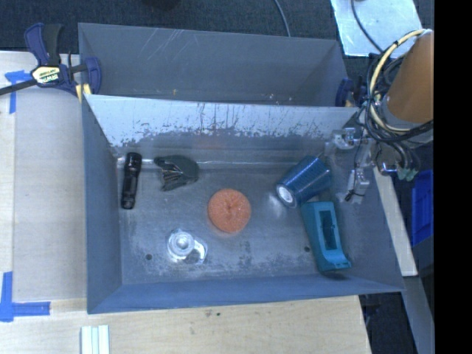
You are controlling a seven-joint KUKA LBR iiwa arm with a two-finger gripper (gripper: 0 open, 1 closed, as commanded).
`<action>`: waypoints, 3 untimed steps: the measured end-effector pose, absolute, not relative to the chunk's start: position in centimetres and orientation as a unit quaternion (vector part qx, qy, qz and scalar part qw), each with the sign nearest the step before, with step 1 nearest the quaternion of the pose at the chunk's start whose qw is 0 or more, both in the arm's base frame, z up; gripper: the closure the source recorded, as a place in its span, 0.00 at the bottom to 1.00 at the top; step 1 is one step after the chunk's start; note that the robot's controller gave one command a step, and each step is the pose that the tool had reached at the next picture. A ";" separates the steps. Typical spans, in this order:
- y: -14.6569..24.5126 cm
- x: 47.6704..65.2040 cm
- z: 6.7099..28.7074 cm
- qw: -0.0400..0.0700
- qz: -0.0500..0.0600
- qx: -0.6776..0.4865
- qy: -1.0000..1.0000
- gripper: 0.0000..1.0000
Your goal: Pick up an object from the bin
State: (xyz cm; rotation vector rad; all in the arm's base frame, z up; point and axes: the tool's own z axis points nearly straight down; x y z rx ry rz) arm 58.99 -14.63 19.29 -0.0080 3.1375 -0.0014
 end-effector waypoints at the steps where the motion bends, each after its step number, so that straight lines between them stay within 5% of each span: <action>1: -13.3 57.4 12.9 0.003 0.000 0.005 1.000 0.00; 2: -13.1 59.4 10.9 0.014 -0.001 0.015 1.000 0.00; 3: -13.3 58.9 11.6 0.017 -0.001 0.026 1.000 0.00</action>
Offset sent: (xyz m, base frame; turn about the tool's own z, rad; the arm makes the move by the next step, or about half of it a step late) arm -0.0006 0.0145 -0.0901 0.0376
